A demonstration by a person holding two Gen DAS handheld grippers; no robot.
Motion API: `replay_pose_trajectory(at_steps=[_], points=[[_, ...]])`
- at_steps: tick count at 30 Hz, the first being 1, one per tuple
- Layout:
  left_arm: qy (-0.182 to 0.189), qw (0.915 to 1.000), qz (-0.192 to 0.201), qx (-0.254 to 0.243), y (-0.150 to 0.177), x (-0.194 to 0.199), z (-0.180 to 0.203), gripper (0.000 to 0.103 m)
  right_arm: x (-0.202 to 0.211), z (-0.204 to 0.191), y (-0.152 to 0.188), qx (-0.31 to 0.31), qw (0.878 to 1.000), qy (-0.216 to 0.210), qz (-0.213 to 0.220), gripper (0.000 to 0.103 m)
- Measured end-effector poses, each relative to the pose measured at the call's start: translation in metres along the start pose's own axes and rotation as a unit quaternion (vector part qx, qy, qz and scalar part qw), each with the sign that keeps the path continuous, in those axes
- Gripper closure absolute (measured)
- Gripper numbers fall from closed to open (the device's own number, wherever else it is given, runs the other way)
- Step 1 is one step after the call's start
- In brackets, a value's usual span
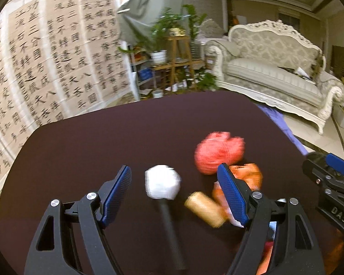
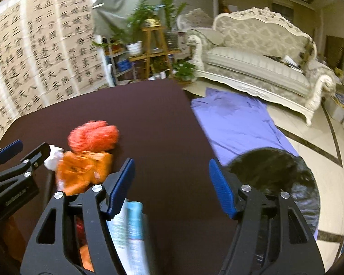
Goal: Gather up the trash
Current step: 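Move both grippers back over the table toward the remaining trash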
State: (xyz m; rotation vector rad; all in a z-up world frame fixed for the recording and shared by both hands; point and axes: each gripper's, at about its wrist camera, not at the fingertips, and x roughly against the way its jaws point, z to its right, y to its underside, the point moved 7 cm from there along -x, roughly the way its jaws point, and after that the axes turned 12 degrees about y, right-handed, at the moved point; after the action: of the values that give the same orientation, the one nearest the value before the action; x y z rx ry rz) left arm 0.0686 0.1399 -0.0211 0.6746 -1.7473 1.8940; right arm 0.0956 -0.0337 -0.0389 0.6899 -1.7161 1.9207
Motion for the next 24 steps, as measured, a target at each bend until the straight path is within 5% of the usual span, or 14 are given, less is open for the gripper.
replay_pose_trajectory(at_steps=[14,24], points=[[-0.032,0.9985,-0.002,0.044,0.011,0.0,-0.068,0.028,0.006,-0.093,-0.002,0.066,0.996,-0.053,-0.001,0.036],[-0.011,0.999,-0.005,0.042,0.012,-0.007,-0.055,0.028,-0.013,-0.065,-0.001,0.054,0.998,-0.014,-0.023,0.032]])
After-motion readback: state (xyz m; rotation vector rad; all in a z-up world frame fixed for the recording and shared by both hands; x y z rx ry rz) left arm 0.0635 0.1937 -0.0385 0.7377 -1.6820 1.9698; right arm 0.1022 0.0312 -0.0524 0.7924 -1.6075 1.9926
